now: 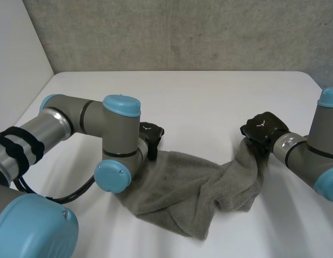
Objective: Fold the towel.
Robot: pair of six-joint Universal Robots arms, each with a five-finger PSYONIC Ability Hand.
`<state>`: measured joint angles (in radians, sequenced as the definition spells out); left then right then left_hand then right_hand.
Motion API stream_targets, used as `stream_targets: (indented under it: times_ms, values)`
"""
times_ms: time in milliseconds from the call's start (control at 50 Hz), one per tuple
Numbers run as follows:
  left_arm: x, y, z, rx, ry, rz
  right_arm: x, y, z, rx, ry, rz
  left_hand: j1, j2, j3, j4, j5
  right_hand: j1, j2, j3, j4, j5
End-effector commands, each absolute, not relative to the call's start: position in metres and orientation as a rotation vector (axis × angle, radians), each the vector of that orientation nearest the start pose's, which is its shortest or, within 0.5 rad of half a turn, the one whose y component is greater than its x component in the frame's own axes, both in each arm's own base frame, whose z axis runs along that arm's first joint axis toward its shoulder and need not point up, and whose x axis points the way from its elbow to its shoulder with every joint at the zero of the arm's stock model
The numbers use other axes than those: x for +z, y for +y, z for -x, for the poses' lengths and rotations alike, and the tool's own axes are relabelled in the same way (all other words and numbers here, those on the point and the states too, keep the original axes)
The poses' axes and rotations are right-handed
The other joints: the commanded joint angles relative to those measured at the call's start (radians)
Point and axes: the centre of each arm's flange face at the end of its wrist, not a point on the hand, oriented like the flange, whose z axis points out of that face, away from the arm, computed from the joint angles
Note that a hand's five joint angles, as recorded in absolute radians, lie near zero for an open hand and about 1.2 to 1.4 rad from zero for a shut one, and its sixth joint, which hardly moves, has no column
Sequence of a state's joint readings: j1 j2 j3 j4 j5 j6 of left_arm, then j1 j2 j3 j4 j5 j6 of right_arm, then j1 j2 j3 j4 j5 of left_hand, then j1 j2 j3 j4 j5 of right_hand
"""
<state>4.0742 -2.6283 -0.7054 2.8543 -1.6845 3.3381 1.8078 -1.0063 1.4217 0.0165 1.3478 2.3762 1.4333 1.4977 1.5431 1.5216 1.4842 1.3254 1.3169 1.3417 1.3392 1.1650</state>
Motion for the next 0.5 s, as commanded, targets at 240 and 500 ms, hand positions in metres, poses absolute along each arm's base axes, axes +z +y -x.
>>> stream_targets:
  times_ms: [240,500]
  values:
    - [0.282,-0.369,0.368,-2.426,2.047,-0.740,0.288,-0.402,-0.271,-2.659,1.695,1.201,-0.037,-0.101,-0.147,-0.125,-0.262,0.071,0.079,0.055,0.057,0.057]
    - [0.405,-0.354,0.320,-2.864,1.948,-0.171,0.403,-0.346,-0.280,-2.953,1.179,0.823,-0.037,-0.101,-0.147,-0.125,-0.262,0.071,0.079,0.055,0.057,0.057]
